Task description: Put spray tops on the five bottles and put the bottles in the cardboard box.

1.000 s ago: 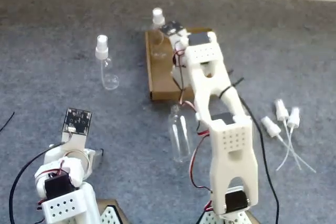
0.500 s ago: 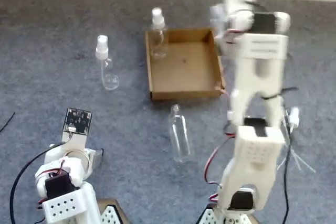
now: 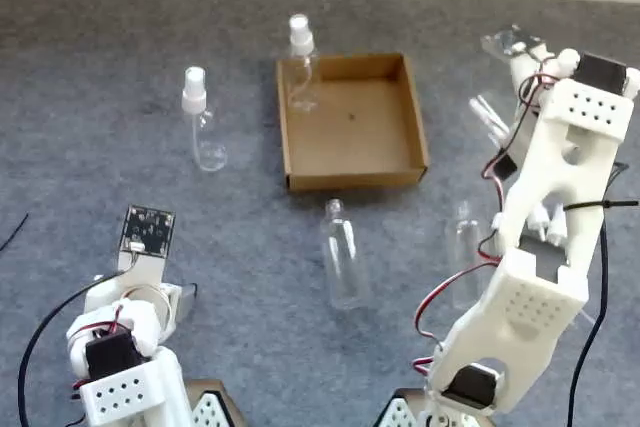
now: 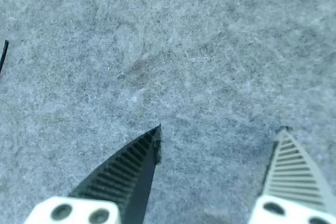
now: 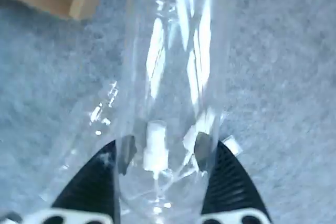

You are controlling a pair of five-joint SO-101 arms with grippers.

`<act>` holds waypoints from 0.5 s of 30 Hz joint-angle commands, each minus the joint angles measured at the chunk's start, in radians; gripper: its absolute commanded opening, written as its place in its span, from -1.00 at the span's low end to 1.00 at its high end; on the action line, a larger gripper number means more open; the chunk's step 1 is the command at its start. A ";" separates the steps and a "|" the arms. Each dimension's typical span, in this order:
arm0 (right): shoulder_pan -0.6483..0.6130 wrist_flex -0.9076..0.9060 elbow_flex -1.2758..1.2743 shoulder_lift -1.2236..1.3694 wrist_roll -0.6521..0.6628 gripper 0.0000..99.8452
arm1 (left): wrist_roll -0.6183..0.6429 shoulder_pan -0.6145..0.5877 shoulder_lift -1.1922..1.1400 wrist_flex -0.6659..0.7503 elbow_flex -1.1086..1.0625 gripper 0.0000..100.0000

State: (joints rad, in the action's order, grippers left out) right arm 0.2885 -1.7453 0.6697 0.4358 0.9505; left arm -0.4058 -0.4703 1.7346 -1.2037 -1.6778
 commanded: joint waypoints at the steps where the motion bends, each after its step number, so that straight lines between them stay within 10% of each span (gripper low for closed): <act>1: -0.018 -0.021 -0.002 -0.074 0.295 -0.99 | -0.006 0.013 -0.002 0.018 -0.024 -0.40; 9: -0.108 -0.021 -0.438 -0.331 0.698 -0.99 | -0.006 0.013 -0.002 0.018 -0.024 -0.40; 15: -0.148 -0.015 -0.987 -0.754 1.247 -0.99 | -0.006 0.013 -0.002 0.018 -0.024 -0.40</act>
State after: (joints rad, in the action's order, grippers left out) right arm 0.1642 -1.7453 0.0069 -0.0215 1.8205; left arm -0.4058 -0.4703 1.7346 -1.2037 -1.6778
